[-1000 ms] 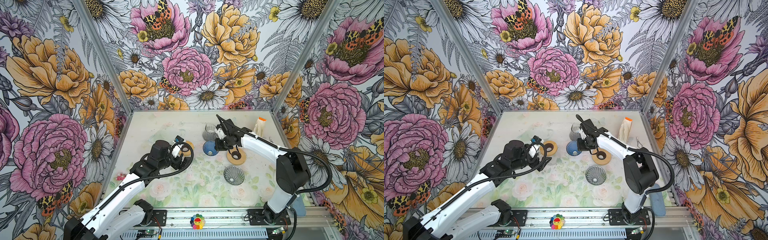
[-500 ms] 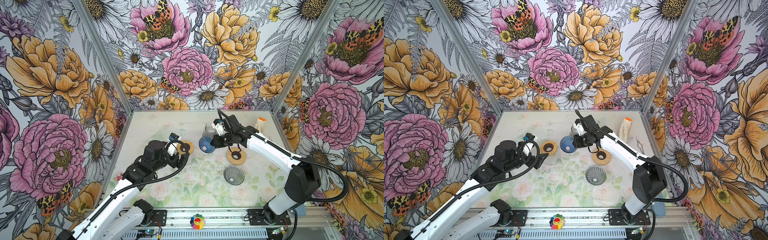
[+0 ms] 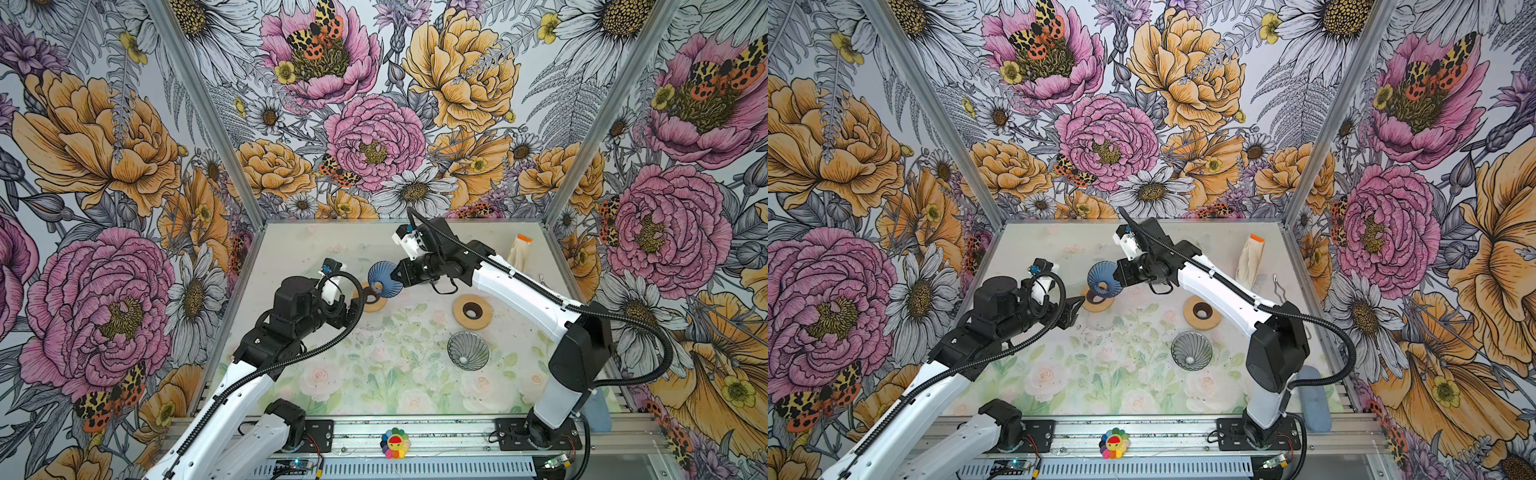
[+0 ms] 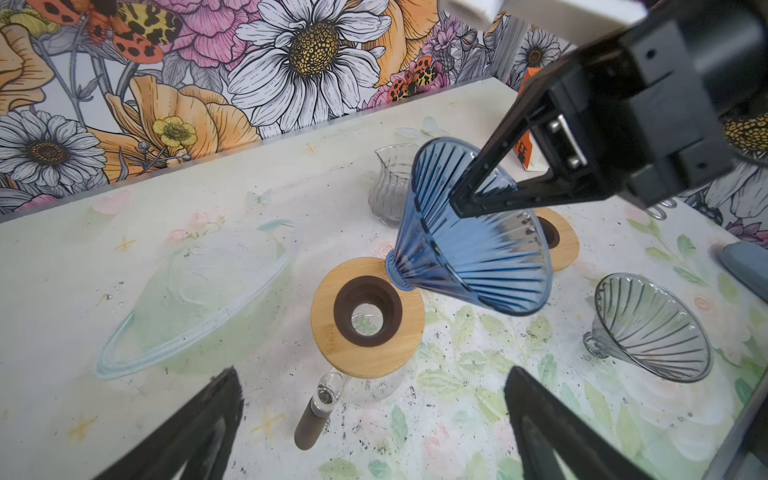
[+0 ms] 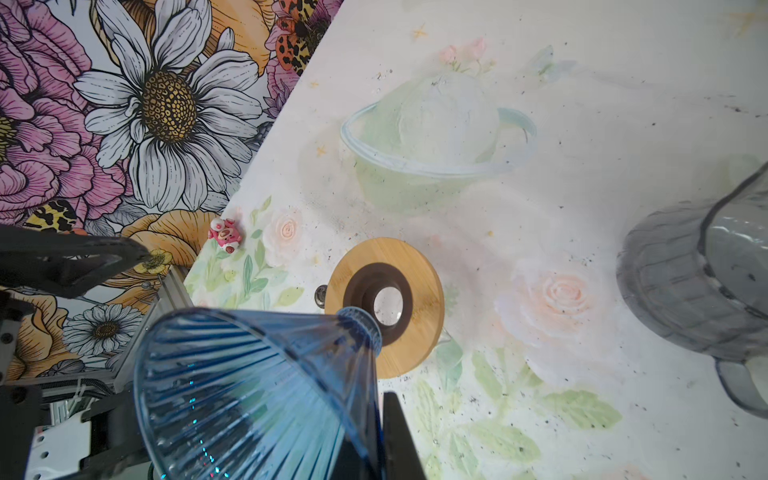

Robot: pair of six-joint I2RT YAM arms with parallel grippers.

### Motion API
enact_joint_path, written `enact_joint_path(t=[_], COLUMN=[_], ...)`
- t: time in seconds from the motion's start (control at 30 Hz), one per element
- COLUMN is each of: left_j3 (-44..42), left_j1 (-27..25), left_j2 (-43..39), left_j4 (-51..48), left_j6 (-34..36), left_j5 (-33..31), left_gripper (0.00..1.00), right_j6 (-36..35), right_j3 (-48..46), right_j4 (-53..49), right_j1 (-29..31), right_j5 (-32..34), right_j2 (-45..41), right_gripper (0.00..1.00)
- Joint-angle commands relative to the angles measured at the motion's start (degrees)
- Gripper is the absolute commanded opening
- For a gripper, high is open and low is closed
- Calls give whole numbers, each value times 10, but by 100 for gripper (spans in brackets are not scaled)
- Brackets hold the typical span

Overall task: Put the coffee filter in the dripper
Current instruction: 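Carry the blue dripper over the bamboo ring and lower it in, then press the blue dripper down into the bamboo ring with the right gripper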

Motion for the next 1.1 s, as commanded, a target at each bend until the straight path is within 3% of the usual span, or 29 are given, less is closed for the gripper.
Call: enact_joint_path(t=[0.0,0.33,0.73,1.07], left_j3=[0,-6,38,67], left_j1=[21,40,37,31], left_j2=[-17,-20,42,93], left_j4=[-2,-2,-6,-6], left_j6=[-12,-15,-38,-72], left_j5=[33,28,5,-9], left_gripper=[99,99,99,99], right_j6=[12,26,34,14], right_j3=[31,69,62,74], right_j4=[9,8,4,-43], right_j1=[6,17,24,33], right_j5=[-8,-3,10,62], right_j2=[28,82,102,108], right_gripper=[1,1,1,1])
